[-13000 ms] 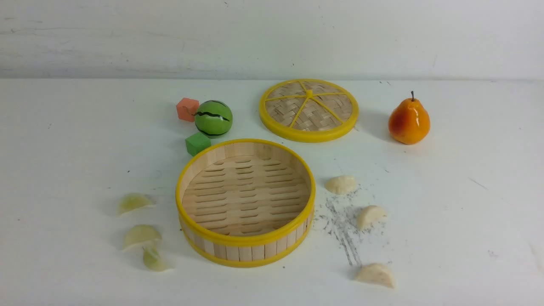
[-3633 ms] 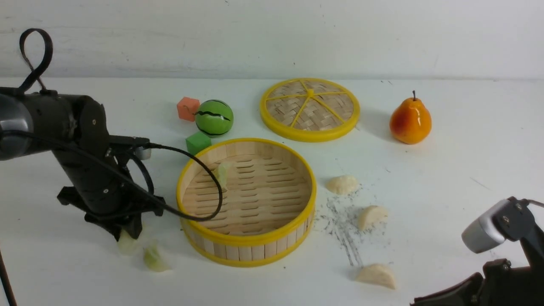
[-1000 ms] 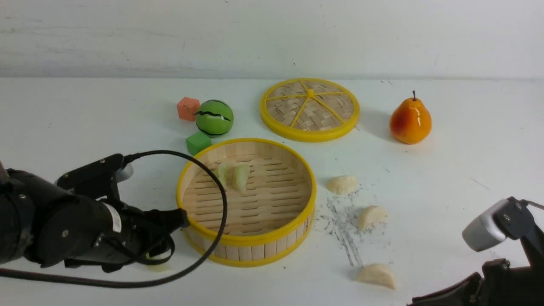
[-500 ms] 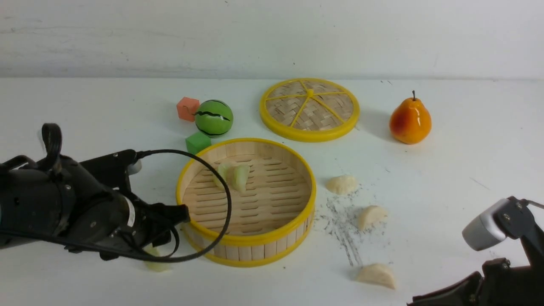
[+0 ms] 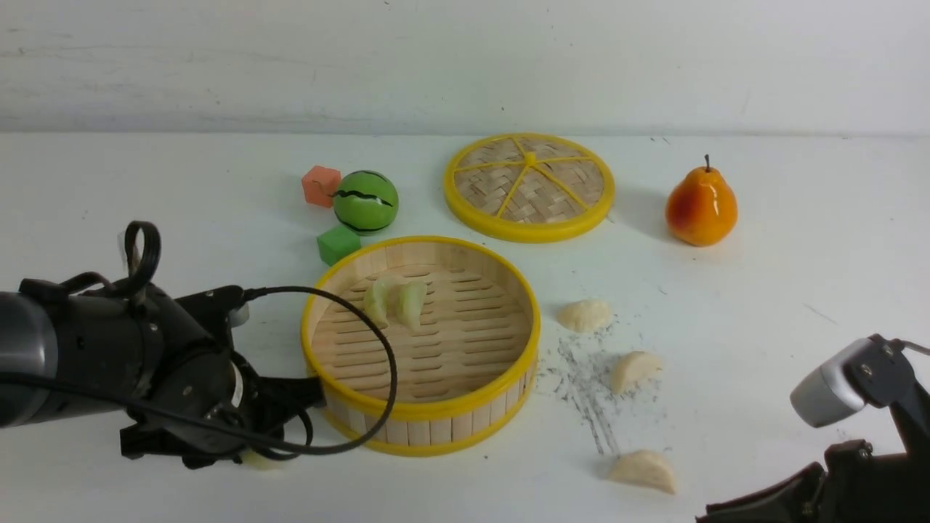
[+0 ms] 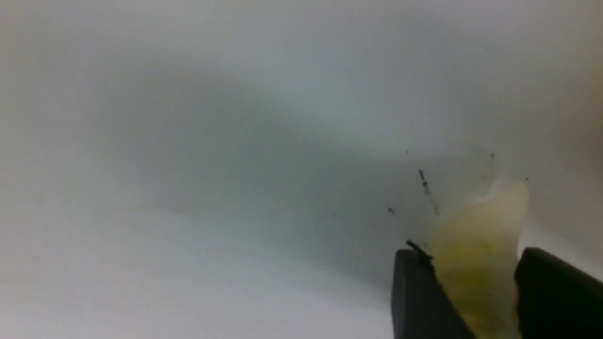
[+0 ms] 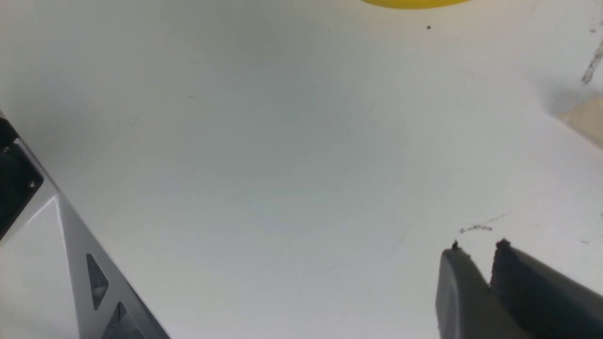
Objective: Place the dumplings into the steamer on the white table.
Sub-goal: 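Reach for and grasp a dumpling on the table with the left gripper, then place the dumpling into the bamboo steamer basket with the left gripper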
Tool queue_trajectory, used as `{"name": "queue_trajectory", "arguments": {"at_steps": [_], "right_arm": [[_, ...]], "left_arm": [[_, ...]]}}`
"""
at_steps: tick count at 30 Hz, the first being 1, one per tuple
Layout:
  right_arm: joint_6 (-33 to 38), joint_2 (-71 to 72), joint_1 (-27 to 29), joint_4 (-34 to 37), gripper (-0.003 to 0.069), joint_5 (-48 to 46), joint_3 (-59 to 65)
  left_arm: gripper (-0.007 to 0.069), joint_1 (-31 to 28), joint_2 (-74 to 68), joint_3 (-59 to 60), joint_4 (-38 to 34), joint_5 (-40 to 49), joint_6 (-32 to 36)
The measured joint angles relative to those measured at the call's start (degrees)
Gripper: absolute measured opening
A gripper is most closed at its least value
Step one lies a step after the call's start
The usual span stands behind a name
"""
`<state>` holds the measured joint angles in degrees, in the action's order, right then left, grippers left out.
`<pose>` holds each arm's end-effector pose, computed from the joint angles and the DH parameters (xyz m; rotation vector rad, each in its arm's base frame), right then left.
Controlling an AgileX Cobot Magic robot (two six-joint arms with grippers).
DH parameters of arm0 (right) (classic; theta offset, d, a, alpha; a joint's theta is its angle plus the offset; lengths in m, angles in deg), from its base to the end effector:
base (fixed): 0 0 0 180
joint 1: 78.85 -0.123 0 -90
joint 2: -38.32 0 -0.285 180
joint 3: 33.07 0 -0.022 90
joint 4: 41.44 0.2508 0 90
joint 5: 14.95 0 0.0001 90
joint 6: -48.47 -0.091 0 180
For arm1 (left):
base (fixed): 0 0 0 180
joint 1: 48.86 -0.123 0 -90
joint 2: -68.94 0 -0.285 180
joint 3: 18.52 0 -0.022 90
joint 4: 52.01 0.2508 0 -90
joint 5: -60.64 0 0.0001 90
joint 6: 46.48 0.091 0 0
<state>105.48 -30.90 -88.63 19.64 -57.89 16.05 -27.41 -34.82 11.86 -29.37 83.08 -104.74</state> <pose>0.1626 0.0832 0.2318 -0.5559 2.3498 0.8333 0.2851 -0.0976 0.1593 -0.4114 2.6567 -0.1186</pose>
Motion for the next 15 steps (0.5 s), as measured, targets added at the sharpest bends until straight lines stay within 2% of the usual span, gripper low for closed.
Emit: {"name": "queue_trajectory", "arguments": {"at_steps": [2, 7, 11, 15], "right_arm": [[0.0, 0.0, 0.0, 0.0, 0.0108, 0.0, 0.0], [0.0, 0.0, 0.0, 0.0, 0.0114, 0.0, 0.0], [0.0, 0.0, 0.0, 0.0, 0.0114, 0.1, 0.0], [0.0, 0.0, 0.0, 0.0, 0.0117, 0.4, 0.0]], "left_arm": [[0.0172, 0.0, 0.0, -0.1, 0.2, 0.1, 0.4], [0.0175, 0.0, 1.8, -2.7, -0.8, 5.2, 5.4], [0.0175, 0.0, 8.4, -10.5, -5.7, 11.5, 15.2], [0.0175, 0.9, 9.8, -21.5, -14.0, 11.3, 28.1]]}}
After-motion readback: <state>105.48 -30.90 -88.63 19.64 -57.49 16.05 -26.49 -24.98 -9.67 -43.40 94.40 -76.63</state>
